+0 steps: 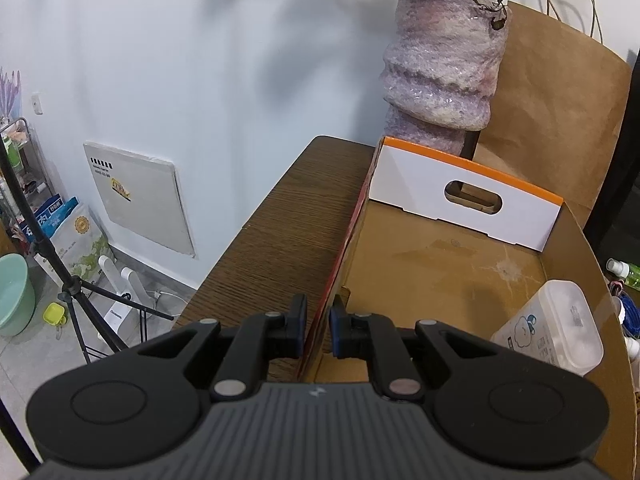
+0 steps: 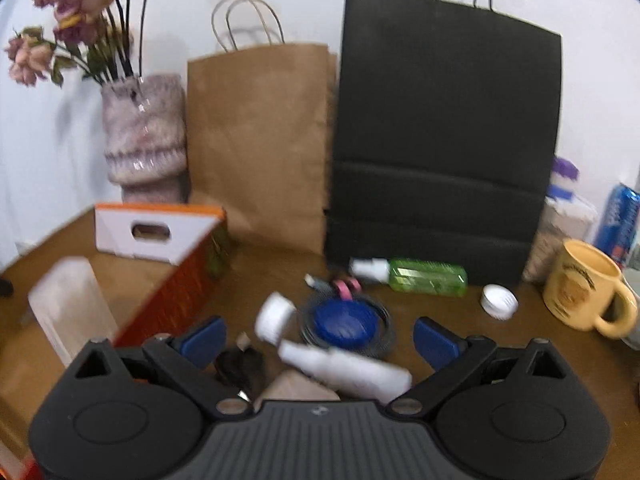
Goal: Organize rigid objects
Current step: 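Grasp the beige cube with the right gripper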
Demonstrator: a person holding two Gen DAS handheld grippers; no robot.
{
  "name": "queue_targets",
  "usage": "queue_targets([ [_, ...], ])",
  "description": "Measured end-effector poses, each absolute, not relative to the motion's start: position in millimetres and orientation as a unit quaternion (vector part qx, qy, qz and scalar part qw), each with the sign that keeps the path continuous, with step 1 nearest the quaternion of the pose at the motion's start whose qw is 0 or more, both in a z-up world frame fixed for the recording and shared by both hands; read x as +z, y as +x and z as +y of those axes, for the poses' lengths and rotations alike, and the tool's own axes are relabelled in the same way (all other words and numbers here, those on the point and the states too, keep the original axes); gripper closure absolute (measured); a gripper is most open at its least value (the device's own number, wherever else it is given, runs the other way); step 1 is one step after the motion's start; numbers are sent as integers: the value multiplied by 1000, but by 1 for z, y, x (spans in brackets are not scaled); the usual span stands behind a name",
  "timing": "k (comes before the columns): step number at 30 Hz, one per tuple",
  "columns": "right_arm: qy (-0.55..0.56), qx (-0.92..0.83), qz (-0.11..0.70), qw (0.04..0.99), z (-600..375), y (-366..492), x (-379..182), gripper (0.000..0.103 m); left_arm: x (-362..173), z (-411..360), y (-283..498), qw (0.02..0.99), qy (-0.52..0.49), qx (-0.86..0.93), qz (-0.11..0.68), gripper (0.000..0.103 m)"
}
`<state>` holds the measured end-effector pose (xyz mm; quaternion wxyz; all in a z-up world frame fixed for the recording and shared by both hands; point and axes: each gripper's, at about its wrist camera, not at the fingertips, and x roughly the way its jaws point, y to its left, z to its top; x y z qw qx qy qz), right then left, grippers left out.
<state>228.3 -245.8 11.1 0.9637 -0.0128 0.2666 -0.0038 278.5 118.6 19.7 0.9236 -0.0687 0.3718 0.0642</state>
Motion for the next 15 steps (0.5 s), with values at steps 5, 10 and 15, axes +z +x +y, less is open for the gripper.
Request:
queue_targets([
  [5, -19, -5, 286, 958, -246, 215, -4, 6, 20, 118, 279, 924, -67, 64, 372, 91],
  [10, -26, 1, 301, 953, -233, 220, -15, 15, 20, 118, 279, 924, -68, 63, 372, 91],
  [15, -27, -5, 314, 949, -232, 225, -23, 22, 19, 118, 279, 924, -69, 63, 372, 91],
])
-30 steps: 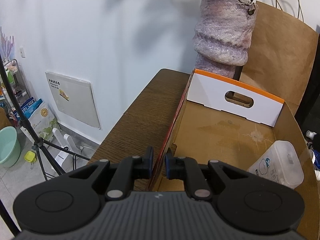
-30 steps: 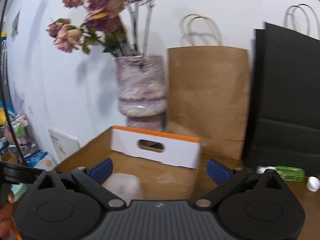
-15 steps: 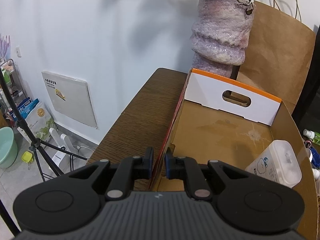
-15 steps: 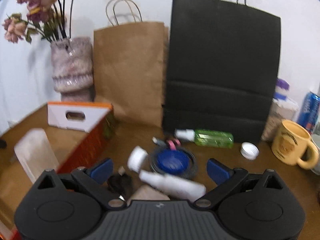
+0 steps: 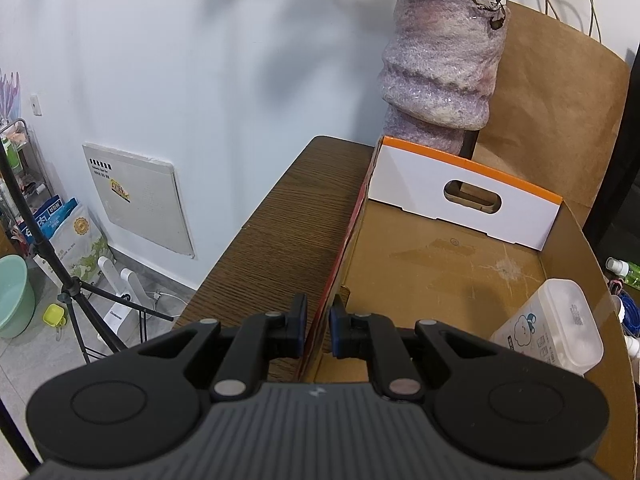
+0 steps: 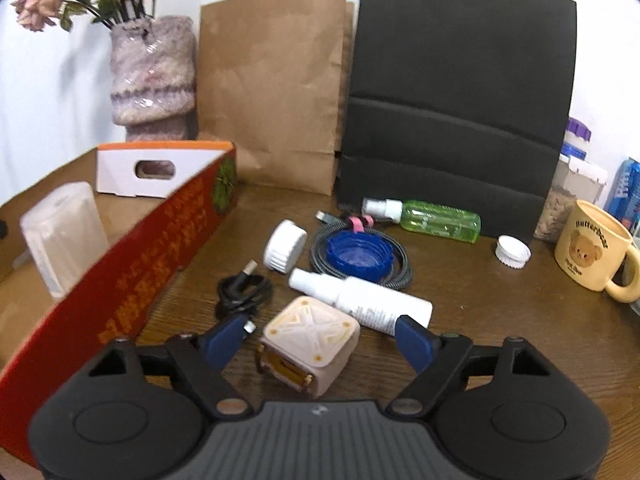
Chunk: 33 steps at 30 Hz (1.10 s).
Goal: Organize rigid objects
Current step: 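Grasp the beige cube with the right gripper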
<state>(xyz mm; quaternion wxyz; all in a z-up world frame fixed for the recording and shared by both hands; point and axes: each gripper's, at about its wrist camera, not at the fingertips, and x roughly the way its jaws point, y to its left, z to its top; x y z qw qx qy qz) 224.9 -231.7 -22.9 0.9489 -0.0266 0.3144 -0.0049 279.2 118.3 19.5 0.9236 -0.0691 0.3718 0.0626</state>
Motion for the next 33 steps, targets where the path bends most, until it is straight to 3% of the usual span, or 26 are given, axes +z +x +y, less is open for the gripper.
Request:
queue_targets([
  [3, -14, -6, 323, 946, -237, 228, -28, 30, 20, 118, 279, 924, -69, 62, 372, 91],
  [6, 4, 20, 325, 946, -238, 228, -29, 48, 20, 118, 279, 924, -70, 62, 372, 91],
  [33, -7, -7, 281, 960, -237, 219, -14, 48, 20, 119, 279, 924, -72, 62, 371, 91],
])
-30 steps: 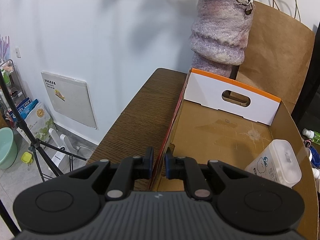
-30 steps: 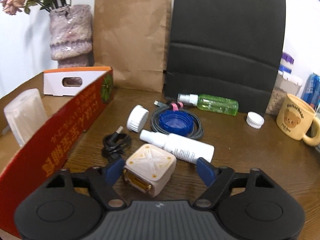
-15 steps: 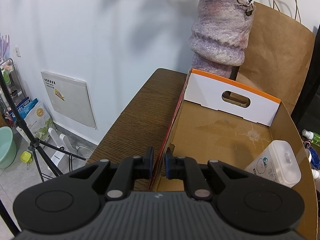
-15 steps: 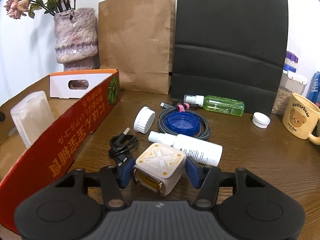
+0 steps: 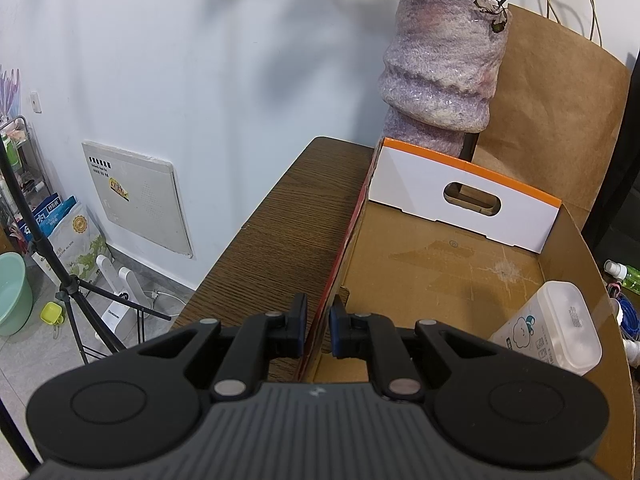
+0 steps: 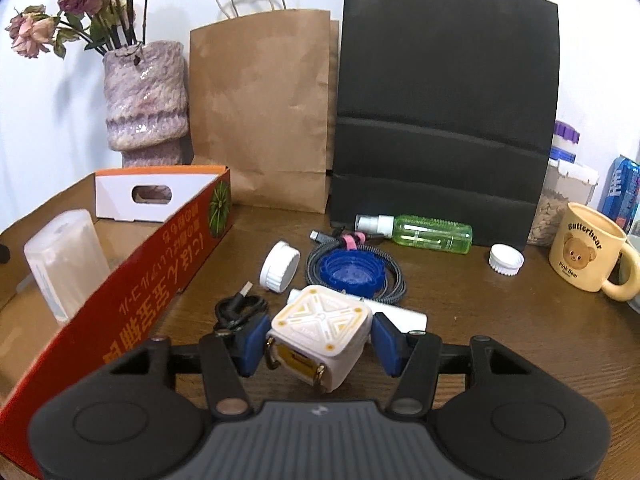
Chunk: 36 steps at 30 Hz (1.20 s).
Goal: Organize rigid objects
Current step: 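Grasp the beige cube with the right gripper, then carry the beige cube over the orange box with the right gripper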
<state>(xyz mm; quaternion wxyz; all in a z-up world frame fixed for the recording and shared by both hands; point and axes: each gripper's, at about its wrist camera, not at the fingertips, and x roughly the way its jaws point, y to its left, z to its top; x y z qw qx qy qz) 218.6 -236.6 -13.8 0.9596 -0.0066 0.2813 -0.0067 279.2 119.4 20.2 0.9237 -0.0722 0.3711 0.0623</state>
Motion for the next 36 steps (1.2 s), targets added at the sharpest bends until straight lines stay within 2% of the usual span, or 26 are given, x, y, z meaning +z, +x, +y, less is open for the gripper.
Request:
queue_targets([
  [24, -8, 65, 188, 980, -168, 239, 44, 48, 20, 119, 279, 924, -72, 63, 371, 91],
  [36, -19, 139, 187, 972, -112, 272, 59, 48, 21, 119, 278, 925, -67, 66, 368, 91],
])
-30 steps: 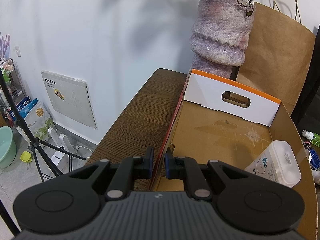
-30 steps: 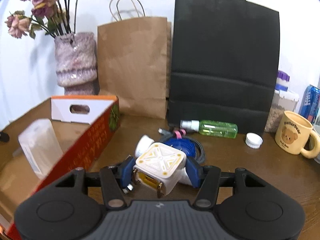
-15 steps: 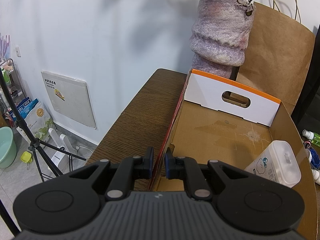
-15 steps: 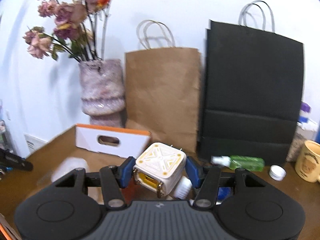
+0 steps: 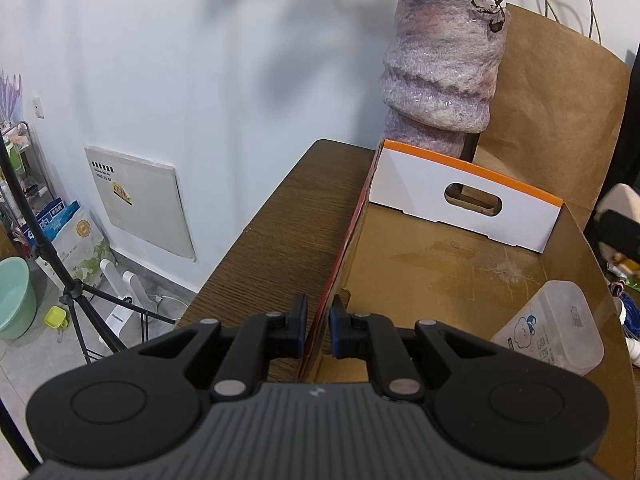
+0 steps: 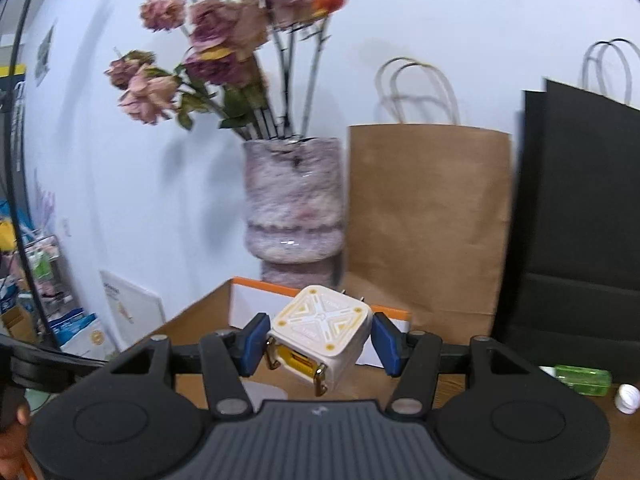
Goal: Organize rigid objects
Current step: 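Carry the beige cube over the orange box with the right gripper, then lower the cube into the box and open the right gripper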
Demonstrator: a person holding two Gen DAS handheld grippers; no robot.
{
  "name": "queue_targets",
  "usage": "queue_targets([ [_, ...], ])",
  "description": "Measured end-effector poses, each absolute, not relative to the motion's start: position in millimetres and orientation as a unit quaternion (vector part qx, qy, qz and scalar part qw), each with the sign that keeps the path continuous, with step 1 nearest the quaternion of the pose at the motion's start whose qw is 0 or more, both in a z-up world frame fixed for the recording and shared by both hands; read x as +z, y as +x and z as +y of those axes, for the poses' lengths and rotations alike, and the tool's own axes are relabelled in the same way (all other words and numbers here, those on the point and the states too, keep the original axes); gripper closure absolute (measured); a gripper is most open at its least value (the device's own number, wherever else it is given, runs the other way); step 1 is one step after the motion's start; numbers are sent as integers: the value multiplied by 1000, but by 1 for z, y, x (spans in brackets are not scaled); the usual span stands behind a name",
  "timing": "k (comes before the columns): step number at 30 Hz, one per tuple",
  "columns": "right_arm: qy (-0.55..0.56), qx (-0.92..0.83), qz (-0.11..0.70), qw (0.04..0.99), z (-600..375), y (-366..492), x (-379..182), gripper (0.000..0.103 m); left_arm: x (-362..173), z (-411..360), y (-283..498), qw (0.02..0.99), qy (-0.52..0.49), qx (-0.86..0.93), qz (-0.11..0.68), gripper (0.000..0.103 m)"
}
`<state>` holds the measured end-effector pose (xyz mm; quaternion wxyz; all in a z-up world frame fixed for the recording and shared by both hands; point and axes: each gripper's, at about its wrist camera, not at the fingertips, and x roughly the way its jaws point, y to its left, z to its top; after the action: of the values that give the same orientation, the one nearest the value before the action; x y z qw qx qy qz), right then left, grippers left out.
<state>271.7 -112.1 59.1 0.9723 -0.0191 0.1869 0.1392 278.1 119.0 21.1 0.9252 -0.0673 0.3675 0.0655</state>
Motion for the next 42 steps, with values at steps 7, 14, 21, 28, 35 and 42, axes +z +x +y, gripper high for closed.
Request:
queue_targets([
  [7, -30, 175, 198, 964, -86, 282, 60, 48, 21, 118, 279, 926, -64, 68, 366, 91],
  [14, -45, 200, 214, 955, -67, 292, 57, 48, 21, 117, 278, 927, -63, 68, 364, 91],
  [21, -51, 213, 230, 948, -61, 298, 49, 48, 21, 117, 277, 927, -62, 69, 364, 92],
  [28, -52, 213, 232, 948, -61, 298, 48, 48, 21, 116, 277, 927, -61, 69, 363, 92],
  [35, -48, 216, 238, 946, -61, 300, 47, 48, 21, 116, 277, 927, -61, 69, 363, 92],
  [42, -26, 198, 219, 955, -76, 296, 56, 14, 21, 116, 277, 928, -61, 68, 362, 92],
])
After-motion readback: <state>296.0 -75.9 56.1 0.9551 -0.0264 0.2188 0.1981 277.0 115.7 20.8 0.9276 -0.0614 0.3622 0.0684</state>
